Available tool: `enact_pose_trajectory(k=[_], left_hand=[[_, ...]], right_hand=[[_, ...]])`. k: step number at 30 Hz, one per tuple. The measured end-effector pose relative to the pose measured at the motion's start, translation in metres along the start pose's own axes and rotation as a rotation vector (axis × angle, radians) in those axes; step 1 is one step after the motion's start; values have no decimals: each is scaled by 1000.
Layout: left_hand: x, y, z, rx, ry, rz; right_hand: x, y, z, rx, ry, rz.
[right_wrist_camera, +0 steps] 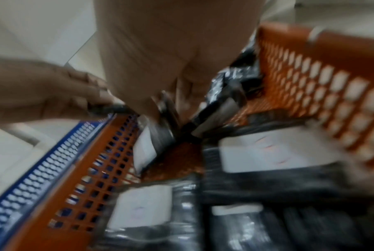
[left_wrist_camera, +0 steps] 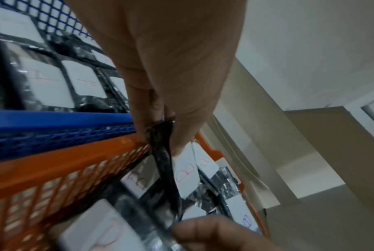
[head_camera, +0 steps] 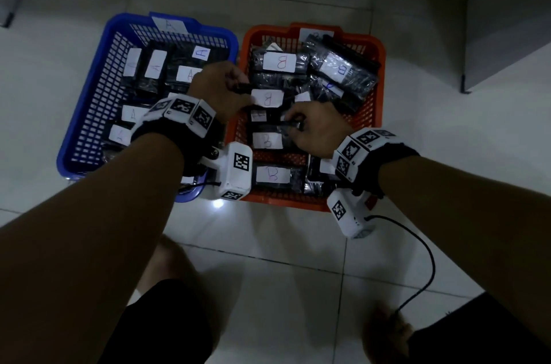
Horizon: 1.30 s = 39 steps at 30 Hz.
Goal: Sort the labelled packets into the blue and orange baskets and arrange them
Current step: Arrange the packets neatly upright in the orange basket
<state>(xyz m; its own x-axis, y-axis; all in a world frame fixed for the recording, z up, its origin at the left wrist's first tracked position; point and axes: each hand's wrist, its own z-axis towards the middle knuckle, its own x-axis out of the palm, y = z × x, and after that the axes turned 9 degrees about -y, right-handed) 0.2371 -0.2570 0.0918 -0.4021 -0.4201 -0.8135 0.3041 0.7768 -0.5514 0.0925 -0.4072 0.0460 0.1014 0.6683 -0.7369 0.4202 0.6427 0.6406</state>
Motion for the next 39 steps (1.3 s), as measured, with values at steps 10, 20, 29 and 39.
enact_pose_trajectory(k=[10, 20, 29, 39], left_hand=[[0, 9, -7, 30, 90, 13], [5, 3, -2, 5, 301, -7], [52, -10, -15, 138, 455, 302], [59, -43, -12, 377, 143, 301]], right_hand=[[12, 8, 5, -275, 133, -545], [-17, -21, 3, -9, 16, -490], [-40, -36, -2, 111, -37, -166], [-71, -41, -12, 155, -183, 50]])
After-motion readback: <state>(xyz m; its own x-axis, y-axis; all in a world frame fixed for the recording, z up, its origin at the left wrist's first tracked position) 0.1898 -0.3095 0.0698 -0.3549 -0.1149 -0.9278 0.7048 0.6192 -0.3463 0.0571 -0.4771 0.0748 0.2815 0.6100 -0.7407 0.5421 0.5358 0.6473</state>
